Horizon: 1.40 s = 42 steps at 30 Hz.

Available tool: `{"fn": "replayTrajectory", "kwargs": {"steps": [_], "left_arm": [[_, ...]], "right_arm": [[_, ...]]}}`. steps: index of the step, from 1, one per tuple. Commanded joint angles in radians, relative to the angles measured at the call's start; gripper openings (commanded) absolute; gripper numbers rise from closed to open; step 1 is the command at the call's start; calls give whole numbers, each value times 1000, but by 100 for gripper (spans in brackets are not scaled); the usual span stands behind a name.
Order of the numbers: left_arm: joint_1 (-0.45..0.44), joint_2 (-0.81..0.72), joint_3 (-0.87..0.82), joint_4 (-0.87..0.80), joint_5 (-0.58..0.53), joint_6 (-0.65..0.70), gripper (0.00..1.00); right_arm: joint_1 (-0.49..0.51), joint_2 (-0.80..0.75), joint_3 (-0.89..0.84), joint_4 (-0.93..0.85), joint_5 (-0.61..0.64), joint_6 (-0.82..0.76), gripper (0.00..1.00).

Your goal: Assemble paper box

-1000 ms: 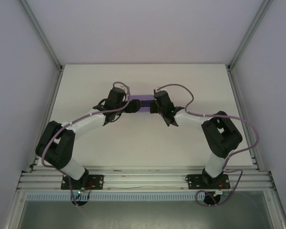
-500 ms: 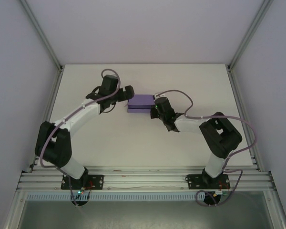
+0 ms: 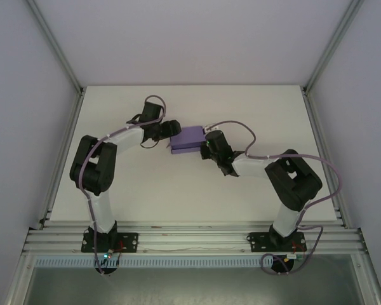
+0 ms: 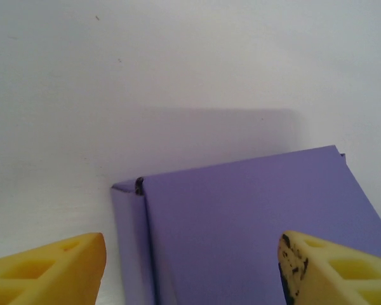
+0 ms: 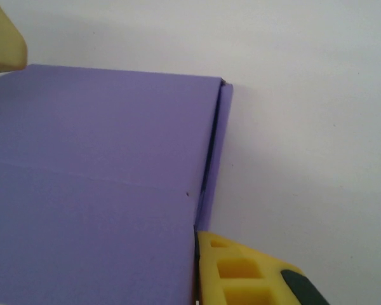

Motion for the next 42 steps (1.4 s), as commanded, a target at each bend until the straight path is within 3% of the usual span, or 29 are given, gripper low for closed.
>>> {"fn": "replayTrajectory", "kwargs": {"steps": [1, 6, 13, 20, 25, 29, 34, 42], "left_arm": [[1, 31, -40, 72, 36, 7, 61], [0, 43, -98, 127, 59, -14, 57], [-1, 40, -157, 119, -2, -4, 55], [0, 66, -182, 155, 14, -8, 46], [15, 81, -208, 221, 74, -12, 34], [57, 79, -270, 315, 153, -35, 32], [117, 85, -334, 410, 242, -80, 30], [165, 121, -399, 588, 360, -158, 17]], "right_arm": [[6, -19, 2, -48, -23, -13, 16], [3, -78, -36, -63, -46, 4, 35], [6, -223, -146, -117, -43, 21, 56], [-30, -295, -154, -120, -48, 100, 100], [-153, -215, -78, -108, -217, 254, 100], [-239, -101, 43, -181, -387, 350, 100], [-262, -8, 137, -225, -464, 380, 100], [-292, 136, 230, -184, -674, 483, 96]]}}
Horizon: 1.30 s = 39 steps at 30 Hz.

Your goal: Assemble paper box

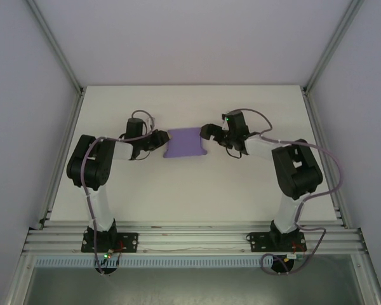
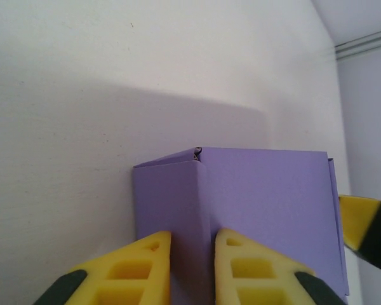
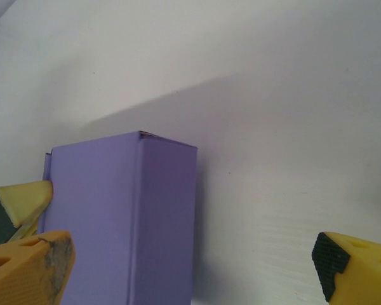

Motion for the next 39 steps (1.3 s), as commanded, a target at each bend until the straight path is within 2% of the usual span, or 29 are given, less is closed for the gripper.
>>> {"fn": "replayTrajectory", "kwargs": {"steps": [1, 6, 15, 20, 23, 26, 29, 31, 32, 33, 35, 36, 39], "left_arm": [[16, 69, -53, -32, 3, -34, 17], [15, 55, -57, -28, 1, -29, 17], [15, 59, -72, 26, 4, -66, 17], [15, 45, -77, 44, 9, -71, 18], [14, 30, -76, 50, 13, -68, 19], [15, 15, -62, 56, 26, -78, 22], [6, -26, -66, 115, 41, -95, 26], [0, -58, -56, 113, 37, -84, 33], [-2, -96, -48, 92, 33, -66, 43], [-5, -124, -39, 67, 22, -40, 58], [-13, -193, -20, -11, -23, 46, 95], [-20, -231, -7, -61, -50, 96, 100], [-61, -363, 24, -214, -171, 331, 100]], "right_arm": [[-11, 42, 41, 14, -126, 71, 95], [-11, 78, 60, 44, -216, 98, 93], [1, 184, 81, 301, -384, 314, 81], [18, 210, 104, 407, -420, 398, 67], [20, 202, 94, 482, -432, 454, 51], [20, 177, 86, 482, -430, 464, 41], [19, 142, 78, 447, -420, 444, 36], [18, 116, 77, 394, -400, 418, 35], [18, 100, 80, 357, -392, 400, 34], [16, 85, 81, 324, -383, 388, 34], [9, 49, 80, 254, -363, 363, 34], [3, 29, 75, 226, -353, 358, 34], [-23, -35, 71, 118, -324, 377, 34]]}}
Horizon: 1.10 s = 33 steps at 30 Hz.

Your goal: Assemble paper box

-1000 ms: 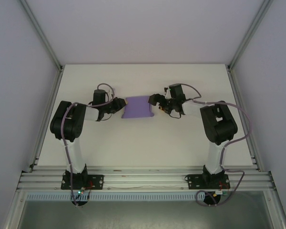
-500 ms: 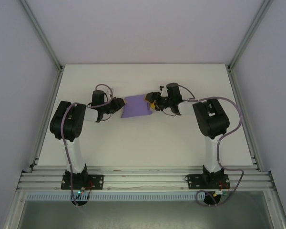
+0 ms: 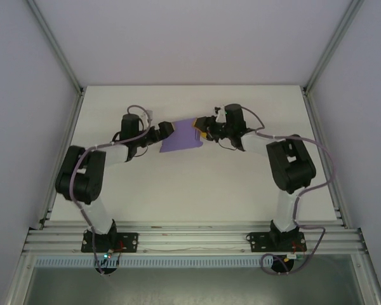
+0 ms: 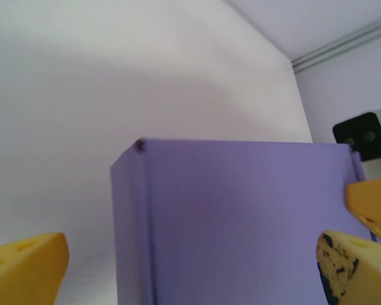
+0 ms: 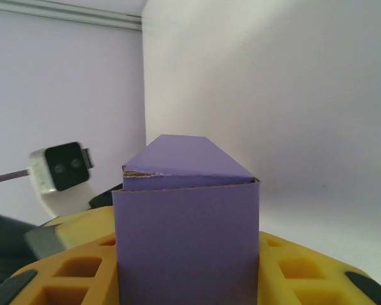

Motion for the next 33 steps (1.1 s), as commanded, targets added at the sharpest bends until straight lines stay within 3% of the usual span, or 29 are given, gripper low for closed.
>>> {"fn": "replayTrajectory", "kwargs": {"steps": [1, 7, 9, 13, 17, 20, 24, 33], "left_arm": [[-49, -151, 67, -186, -144, 312, 100], [-231, -310, 180, -537, -232, 848, 100], [-302, -321, 193, -638, -293, 1014, 99], [-445, -275, 228, -755, -572, 1204, 100], [-475, -201, 267, -752, -738, 1250, 100], [-480, -147, 310, -748, -779, 1255, 100], [-485, -117, 331, -697, -783, 1263, 97], [-486, -140, 293, -595, -709, 1288, 80]], "right_arm": [[-36, -97, 12, -176, 39, -7, 33], [-103, -158, 153, -633, 27, 26, 35], [-117, -177, 171, -707, 17, 34, 35], [-136, -212, 190, -795, -46, 121, 31], [-145, -241, 192, -838, -85, 194, 31], [-147, -249, 188, -847, -118, 243, 29], [-147, -226, 186, -868, -203, 293, 27], [-147, -203, 179, -851, -240, 322, 29]]}}
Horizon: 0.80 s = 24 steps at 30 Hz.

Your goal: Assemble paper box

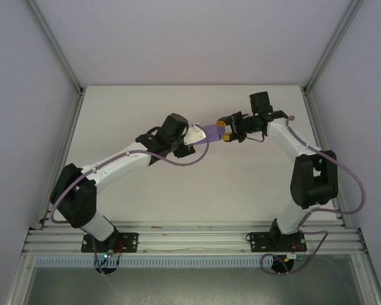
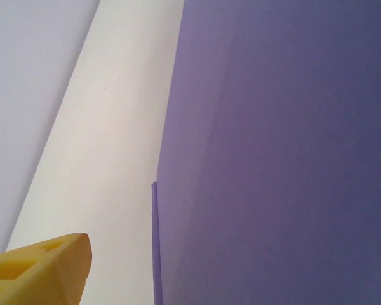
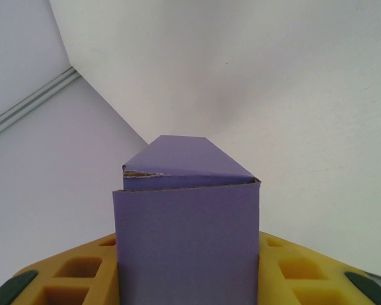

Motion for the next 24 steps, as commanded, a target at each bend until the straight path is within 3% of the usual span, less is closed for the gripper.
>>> {"fn": "replayTrajectory", "kwargs": {"steps": [1, 5, 12, 16, 20, 24], "left_arm": [[0, -11, -17, 82, 1, 23, 75], [0, -18, -21, 87, 62, 43, 70], [0, -24, -18, 79, 81, 62, 47], [0, -38, -27, 76, 69, 74, 43], [5, -52, -37, 65, 76, 88, 40], [23, -52, -16, -34, 142, 97, 40]], "right_arm": [[23, 1, 6, 1, -139, 38, 29], [23, 5, 2, 21, -162, 50, 29], [23, -8, -7, 10, -170, 32, 34], [23, -21, -15, 12, -161, 26, 49], [19, -38, -10, -29, -82, -30, 55], [-17, -93, 4, -112, 153, -183, 82]]}}
